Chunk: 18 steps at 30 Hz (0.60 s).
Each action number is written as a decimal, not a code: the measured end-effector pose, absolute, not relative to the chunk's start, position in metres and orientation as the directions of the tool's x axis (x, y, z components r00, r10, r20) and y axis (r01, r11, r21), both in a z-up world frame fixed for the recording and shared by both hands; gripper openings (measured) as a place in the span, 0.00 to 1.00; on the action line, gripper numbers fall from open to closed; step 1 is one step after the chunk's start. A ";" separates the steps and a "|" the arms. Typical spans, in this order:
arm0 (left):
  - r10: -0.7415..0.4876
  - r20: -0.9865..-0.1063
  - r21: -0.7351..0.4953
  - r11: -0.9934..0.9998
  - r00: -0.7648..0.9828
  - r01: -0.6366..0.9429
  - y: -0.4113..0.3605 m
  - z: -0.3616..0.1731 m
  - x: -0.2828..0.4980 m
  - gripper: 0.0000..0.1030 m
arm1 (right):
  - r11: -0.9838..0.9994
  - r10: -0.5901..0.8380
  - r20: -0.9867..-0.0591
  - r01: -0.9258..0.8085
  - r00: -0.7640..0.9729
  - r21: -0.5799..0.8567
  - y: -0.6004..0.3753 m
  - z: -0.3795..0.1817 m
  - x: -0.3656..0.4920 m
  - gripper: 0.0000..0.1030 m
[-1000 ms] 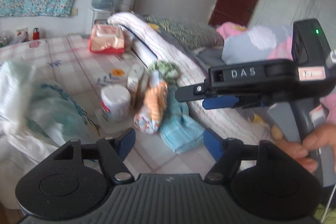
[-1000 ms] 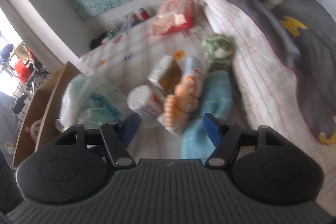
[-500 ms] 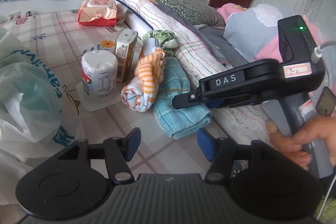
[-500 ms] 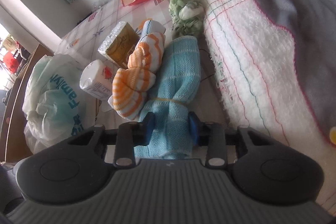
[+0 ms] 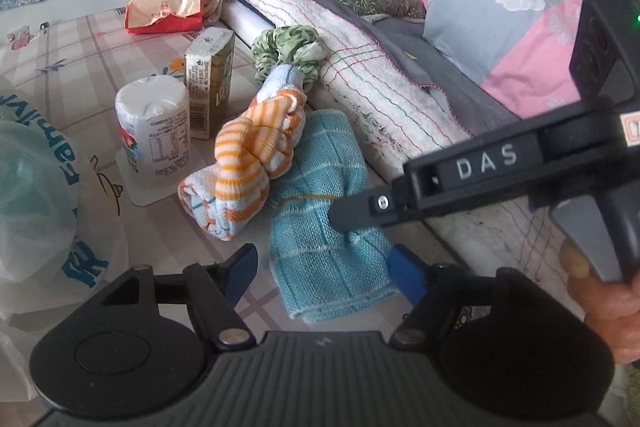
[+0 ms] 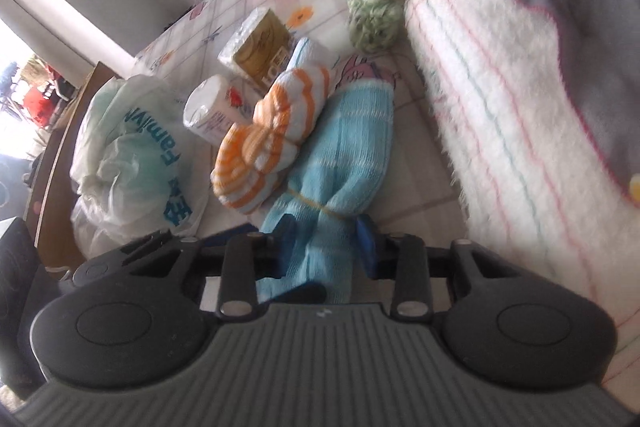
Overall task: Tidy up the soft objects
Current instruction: 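Grasp the light-blue towel at its tied middle with the right gripper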
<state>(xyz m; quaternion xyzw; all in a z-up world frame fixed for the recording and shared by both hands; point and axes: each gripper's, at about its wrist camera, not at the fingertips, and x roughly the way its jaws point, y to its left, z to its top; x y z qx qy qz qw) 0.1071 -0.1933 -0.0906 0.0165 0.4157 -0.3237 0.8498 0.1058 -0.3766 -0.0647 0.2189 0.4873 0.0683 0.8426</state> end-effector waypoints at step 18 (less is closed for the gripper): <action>-0.573 -0.680 -0.234 0.761 0.458 0.605 -0.196 -0.088 0.095 0.34 | 0.938 0.237 -0.789 0.076 0.567 0.337 -0.361 -0.059 0.104 0.33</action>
